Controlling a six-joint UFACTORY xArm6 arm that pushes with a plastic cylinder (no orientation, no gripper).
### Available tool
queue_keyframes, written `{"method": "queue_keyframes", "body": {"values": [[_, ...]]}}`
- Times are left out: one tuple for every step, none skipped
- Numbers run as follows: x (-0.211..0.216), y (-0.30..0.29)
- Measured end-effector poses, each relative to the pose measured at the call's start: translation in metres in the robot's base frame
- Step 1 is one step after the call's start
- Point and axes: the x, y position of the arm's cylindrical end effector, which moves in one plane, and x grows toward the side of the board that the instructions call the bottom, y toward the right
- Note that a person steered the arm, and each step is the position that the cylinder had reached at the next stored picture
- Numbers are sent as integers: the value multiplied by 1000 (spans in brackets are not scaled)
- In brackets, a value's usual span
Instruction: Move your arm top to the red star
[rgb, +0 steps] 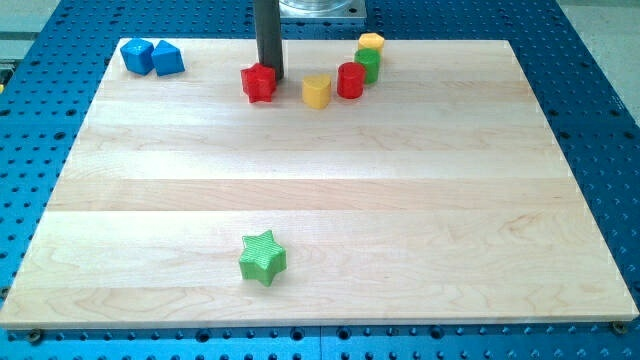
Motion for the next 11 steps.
{"method": "queue_keyframes", "body": {"values": [[2,0],[2,1],[-2,3],[-5,14],[-16,10],[-64,11],[-76,37],[-75,37],[-76,-32],[-76,-38],[-76,-38]]}}
